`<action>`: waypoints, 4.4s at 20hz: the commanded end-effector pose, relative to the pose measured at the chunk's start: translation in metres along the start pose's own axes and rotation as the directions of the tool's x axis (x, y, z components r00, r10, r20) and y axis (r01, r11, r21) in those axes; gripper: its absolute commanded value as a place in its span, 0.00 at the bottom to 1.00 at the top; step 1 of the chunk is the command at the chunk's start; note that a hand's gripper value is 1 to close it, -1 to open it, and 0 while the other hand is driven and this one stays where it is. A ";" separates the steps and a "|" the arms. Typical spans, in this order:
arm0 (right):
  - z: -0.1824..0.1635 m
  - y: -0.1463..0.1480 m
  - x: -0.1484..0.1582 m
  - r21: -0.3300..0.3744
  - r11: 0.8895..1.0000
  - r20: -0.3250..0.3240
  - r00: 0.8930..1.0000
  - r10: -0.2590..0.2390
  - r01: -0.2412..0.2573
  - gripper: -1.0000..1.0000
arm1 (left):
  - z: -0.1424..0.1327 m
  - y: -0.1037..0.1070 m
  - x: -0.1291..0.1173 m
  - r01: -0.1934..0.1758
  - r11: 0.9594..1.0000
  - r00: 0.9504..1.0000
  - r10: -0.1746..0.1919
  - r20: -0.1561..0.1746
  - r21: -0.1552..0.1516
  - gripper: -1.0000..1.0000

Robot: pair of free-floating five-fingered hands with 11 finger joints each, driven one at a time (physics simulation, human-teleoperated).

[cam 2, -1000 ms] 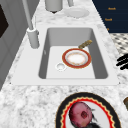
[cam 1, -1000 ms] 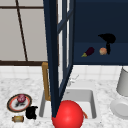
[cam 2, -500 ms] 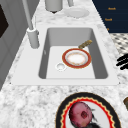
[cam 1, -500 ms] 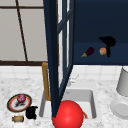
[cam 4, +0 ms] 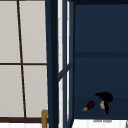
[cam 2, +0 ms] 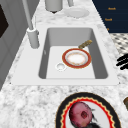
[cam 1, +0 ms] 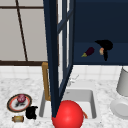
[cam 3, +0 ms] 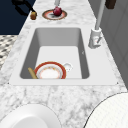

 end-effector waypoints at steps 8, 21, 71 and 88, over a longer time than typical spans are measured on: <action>-0.023 0.005 0.024 0.139 0.990 0.022 0.999 0.031 -0.034 0.00 | 0.000 0.000 0.000 0.000 1.000 1.000 0.000 0.000 0.000 0.50; -0.048 0.016 0.047 0.143 0.988 0.029 0.999 0.045 -0.049 0.00 | 0.000 0.000 0.000 0.000 1.000 1.000 0.000 0.000 0.000 0.50; -0.177 0.054 0.036 -0.012 0.999 -0.005 0.999 -0.036 0.036 0.00 | 0.000 0.000 0.000 0.000 1.000 1.000 0.000 0.000 0.000 0.50; -0.224 0.057 0.028 0.122 0.992 0.072 0.997 -0.016 0.007 0.00 | 0.000 0.000 0.000 0.000 1.000 1.000 0.000 0.000 0.000 0.50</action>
